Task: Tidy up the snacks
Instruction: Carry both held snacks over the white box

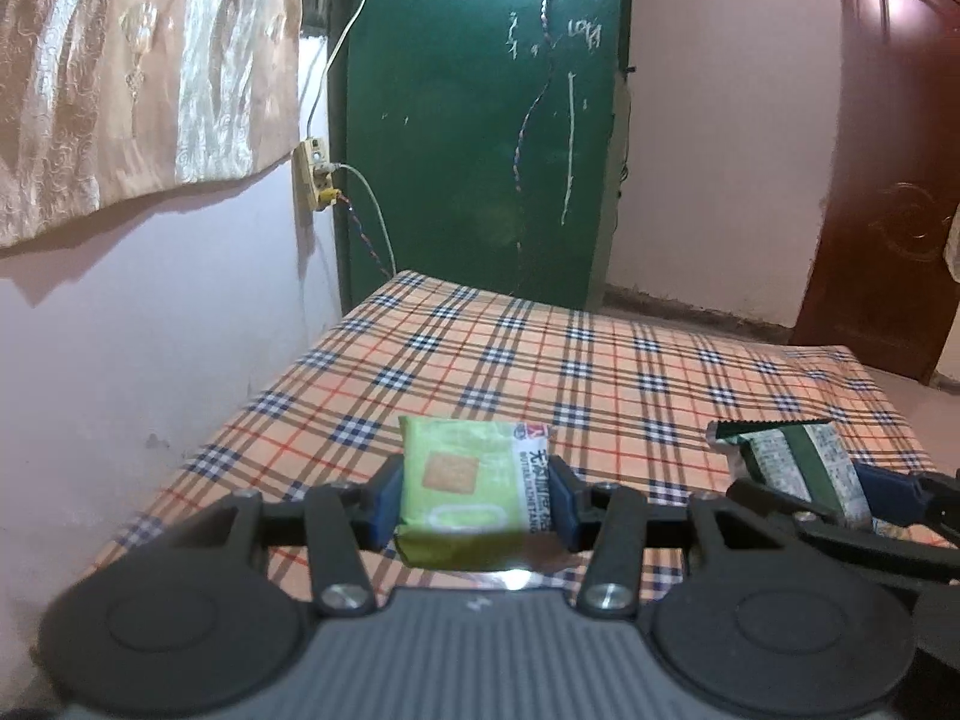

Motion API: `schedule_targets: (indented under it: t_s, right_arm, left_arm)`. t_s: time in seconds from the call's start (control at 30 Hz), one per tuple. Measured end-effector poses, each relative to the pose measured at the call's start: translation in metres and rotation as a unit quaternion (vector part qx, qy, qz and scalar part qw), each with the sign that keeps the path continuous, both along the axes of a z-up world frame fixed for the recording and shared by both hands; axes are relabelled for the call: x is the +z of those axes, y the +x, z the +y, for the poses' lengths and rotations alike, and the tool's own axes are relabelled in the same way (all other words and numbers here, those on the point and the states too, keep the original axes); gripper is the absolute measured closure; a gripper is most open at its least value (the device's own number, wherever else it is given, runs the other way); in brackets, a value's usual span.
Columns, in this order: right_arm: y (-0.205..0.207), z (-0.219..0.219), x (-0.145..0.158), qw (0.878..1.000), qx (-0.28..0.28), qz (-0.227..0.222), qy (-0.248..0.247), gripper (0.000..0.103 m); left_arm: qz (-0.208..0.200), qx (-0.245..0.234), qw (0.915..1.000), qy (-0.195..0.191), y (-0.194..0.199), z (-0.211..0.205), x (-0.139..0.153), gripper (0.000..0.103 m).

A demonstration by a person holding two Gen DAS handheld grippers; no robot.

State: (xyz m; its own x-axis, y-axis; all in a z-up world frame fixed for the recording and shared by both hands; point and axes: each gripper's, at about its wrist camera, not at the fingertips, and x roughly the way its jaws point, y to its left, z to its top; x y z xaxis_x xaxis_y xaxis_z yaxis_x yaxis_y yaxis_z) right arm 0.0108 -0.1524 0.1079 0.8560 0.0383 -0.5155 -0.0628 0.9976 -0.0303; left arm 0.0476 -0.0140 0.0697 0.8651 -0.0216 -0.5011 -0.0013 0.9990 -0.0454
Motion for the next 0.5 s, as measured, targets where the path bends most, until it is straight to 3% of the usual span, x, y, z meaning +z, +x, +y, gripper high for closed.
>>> schedule_targets:
  t_s: [0.5]
  right_arm:
    - [-0.064,-0.029,0.015,0.999,-0.025,-0.026,0.011,0.045]
  left_arm:
    - [-0.029,-0.029,0.9992,0.003,-0.047,-0.019,0.02,0.056]
